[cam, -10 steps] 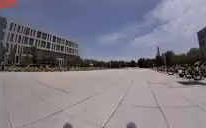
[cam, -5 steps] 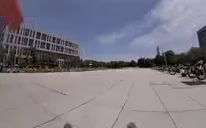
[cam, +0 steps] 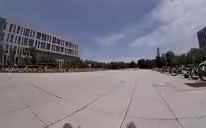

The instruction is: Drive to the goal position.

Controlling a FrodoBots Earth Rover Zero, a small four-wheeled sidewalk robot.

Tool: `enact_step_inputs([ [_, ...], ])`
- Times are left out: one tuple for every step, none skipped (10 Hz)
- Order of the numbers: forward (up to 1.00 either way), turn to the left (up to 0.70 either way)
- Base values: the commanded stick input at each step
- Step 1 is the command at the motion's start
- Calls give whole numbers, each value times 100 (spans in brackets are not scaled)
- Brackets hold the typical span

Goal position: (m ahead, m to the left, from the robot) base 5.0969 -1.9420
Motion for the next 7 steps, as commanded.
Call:
enact_step_inputs([
  [45,0],
  [45,0],
  [45,0],
  [45,0],
  [45,0],
  [45,0],
  [45,0],
])
